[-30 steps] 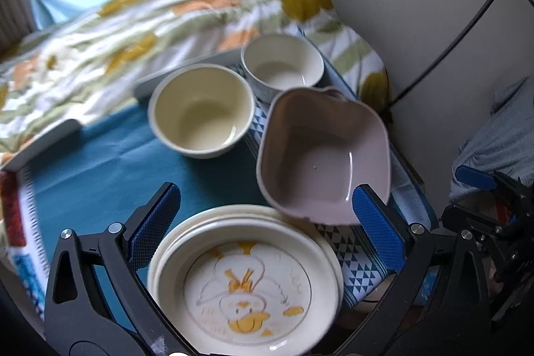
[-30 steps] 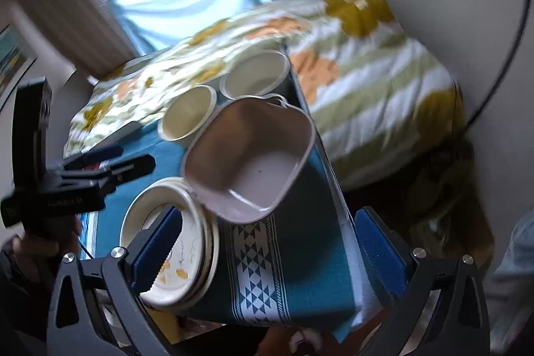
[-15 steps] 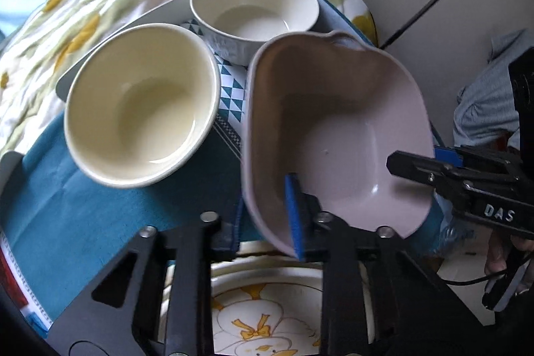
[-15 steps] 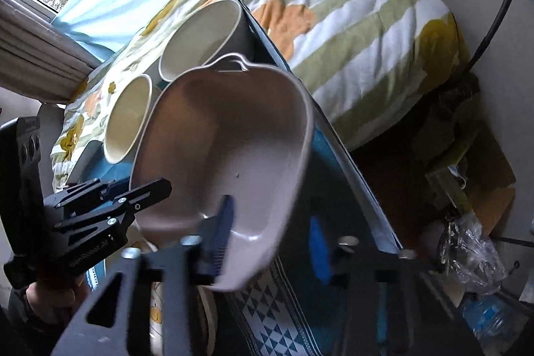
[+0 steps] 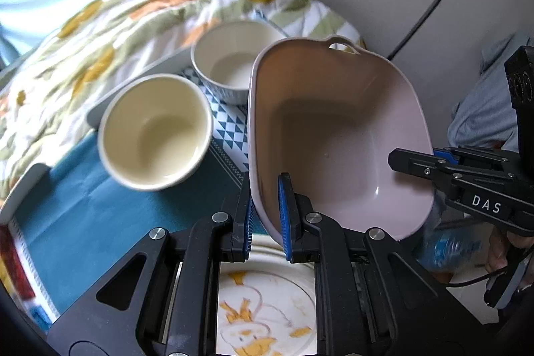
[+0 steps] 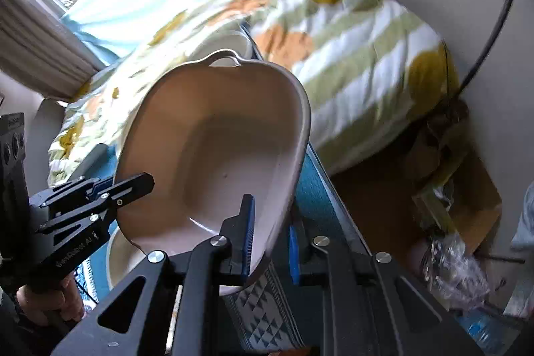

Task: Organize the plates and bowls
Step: 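Grasp the rim of the mauve square dish with the left tool, then carry the mauve dish onto the patterned cloth strip and release it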

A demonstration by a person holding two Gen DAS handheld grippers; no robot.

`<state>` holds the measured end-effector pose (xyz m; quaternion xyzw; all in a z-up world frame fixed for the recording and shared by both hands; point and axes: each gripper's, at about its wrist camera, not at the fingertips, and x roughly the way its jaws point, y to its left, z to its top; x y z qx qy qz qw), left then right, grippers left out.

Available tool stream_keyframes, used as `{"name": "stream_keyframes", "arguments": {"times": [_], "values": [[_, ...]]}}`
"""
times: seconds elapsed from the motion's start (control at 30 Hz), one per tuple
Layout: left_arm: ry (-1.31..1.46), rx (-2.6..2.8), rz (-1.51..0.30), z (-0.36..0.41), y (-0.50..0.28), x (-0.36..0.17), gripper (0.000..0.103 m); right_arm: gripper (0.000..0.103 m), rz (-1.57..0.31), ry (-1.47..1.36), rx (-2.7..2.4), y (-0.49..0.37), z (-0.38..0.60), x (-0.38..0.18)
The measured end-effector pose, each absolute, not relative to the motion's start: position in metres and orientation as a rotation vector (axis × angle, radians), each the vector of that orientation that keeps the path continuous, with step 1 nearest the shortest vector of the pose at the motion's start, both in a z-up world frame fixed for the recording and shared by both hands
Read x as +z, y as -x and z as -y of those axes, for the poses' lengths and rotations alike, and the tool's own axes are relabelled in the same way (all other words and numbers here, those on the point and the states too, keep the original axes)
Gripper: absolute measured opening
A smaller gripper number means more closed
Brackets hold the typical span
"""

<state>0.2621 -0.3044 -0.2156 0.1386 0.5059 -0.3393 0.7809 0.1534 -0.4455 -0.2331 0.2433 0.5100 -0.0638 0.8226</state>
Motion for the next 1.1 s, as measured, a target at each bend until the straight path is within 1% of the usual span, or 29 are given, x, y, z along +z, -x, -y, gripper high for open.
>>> {"name": "stream_keyframes", "arguments": {"times": [0.23,0.37,0.47,0.67,0.8,0.93,1.1], "values": [[-0.155,-0.553,-0.98,0.248,-0.216,-0.158,0.012,0.016,-0.989,-0.347,0.03,-0.147,0.408,-0.169],[-0.092,-0.41,-0.956,0.196,-0.189,-0.141,0.012,0.016,-0.968,-0.253,0.173,-0.147,0.363,-0.151],[-0.054,-0.302,-0.953,0.15,-0.169,-0.134,0.012,0.017,-0.973,-0.216,0.293,-0.149,0.319,-0.148],[-0.001,-0.14,-0.978,0.054,-0.135,-0.141,0.012,0.017,-1.013,-0.166,0.451,-0.15,0.231,-0.165],[0.016,-0.104,-1.024,0.005,-0.128,-0.166,0.012,0.017,-1.065,-0.152,0.485,-0.15,0.182,-0.192],[0.037,-0.115,-1.063,-0.048,-0.131,-0.198,0.012,0.017,-1.128,-0.163,0.47,-0.159,0.135,-0.23],[0.011,-0.15,-1.101,-0.08,-0.146,-0.236,0.012,0.017,-1.174,-0.154,0.411,-0.17,0.087,-0.268]]}}
